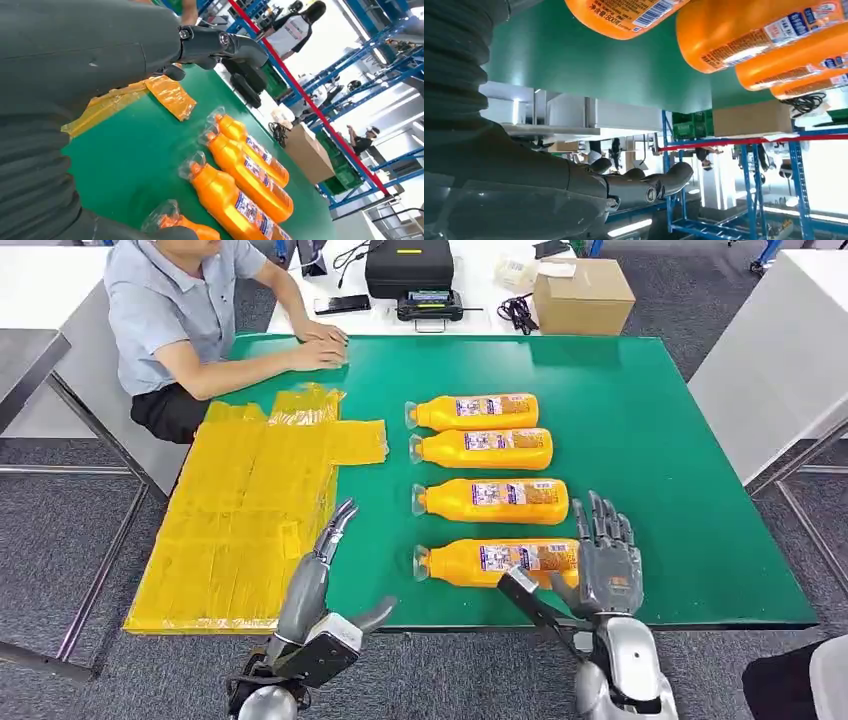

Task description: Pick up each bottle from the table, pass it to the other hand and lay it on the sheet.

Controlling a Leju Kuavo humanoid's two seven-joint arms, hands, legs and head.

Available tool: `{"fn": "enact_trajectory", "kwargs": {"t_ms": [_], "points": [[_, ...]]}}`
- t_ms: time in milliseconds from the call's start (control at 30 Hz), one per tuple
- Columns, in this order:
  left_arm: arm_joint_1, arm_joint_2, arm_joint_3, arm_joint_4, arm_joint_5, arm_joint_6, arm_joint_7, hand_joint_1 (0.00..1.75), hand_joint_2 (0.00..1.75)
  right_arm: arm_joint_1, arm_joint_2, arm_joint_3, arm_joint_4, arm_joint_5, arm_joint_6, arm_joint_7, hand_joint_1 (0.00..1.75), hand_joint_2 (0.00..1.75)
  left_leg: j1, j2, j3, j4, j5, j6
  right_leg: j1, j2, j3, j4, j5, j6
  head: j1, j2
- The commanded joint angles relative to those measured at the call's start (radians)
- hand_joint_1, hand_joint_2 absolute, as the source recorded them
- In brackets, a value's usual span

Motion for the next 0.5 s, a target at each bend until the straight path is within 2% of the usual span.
{"fn": "enact_trajectory", "kwargs": {"t_ms": [33,233,500], "points": [[-0.031,-0.003,-0.050,0.077,0.007,-0.035,0.008,0.00,1.75,-0.072,-0.024,-0.035,0.170,-0.051,0.043,-0.023,0.00,1.75,0.002,0.001,0.007,-0.001,-0.002,-0.003,0.002,0.000,0.008,-0.002,-0.002,-0.003,0.000,0.000],[-0.044,-0.004,-0.070,0.084,0.019,-0.048,0.008,0.00,1.75,-0.121,-0.024,-0.041,0.252,-0.089,0.060,-0.045,0.00,1.75,0.001,0.002,0.004,-0.001,-0.001,-0.002,0.001,0.001,0.005,-0.002,0.000,-0.002,0.000,0.000],[-0.030,0.004,-0.094,0.064,0.005,-0.072,0.046,0.00,1.75,-0.086,-0.023,0.008,0.243,-0.134,0.100,-0.060,0.00,1.75,0.001,0.000,0.004,-0.001,-0.001,-0.002,0.001,0.000,0.004,-0.002,-0.001,-0.002,-0.001,0.000]]}}
